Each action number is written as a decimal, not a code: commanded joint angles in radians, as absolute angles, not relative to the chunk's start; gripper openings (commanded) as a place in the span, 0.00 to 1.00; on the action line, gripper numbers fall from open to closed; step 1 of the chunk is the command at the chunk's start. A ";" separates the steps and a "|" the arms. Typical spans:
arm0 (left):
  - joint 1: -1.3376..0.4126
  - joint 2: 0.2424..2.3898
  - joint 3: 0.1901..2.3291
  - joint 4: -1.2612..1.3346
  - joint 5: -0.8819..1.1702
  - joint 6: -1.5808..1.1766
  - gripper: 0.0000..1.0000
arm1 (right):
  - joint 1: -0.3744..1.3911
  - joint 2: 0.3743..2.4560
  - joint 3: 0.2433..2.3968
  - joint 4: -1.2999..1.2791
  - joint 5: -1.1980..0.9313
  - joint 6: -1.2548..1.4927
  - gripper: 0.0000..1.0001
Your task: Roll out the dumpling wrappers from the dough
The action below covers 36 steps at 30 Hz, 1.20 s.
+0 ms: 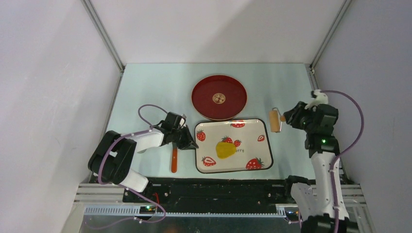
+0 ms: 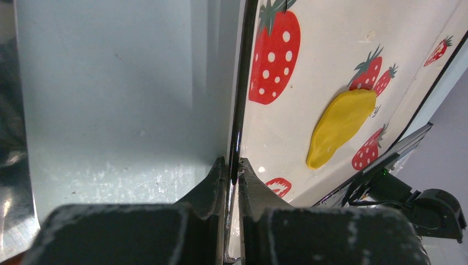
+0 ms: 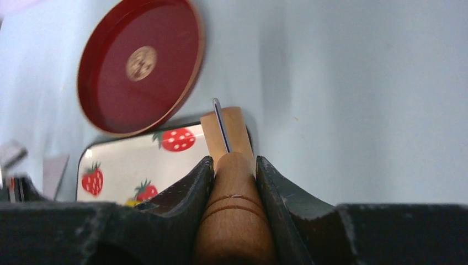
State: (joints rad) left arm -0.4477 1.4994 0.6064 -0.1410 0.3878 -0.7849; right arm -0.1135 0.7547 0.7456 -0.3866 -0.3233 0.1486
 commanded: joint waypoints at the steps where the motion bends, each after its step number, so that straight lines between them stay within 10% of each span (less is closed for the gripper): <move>1: -0.453 1.507 0.603 -0.161 0.315 -0.761 0.00 | -0.299 0.832 0.766 -0.395 -0.325 0.427 0.00; 8: -0.456 1.468 0.598 -0.160 0.306 -0.758 0.16 | -0.526 1.028 0.644 -0.223 -0.595 0.610 0.00; 11: -0.459 1.417 0.595 -0.161 0.310 -0.750 0.39 | -0.552 1.099 0.623 -0.205 -0.612 0.591 0.01; 18: -0.457 1.201 0.592 -0.214 0.262 -0.736 0.75 | -0.583 1.164 0.568 -0.177 -0.560 0.555 0.41; 25: -0.439 1.028 0.621 -0.324 0.166 -0.737 0.86 | -0.590 1.108 0.563 -0.269 -0.325 0.540 0.96; 36: -0.425 0.952 0.700 -0.572 -0.068 -0.686 0.87 | -0.542 0.950 0.583 -0.358 -0.041 0.499 0.99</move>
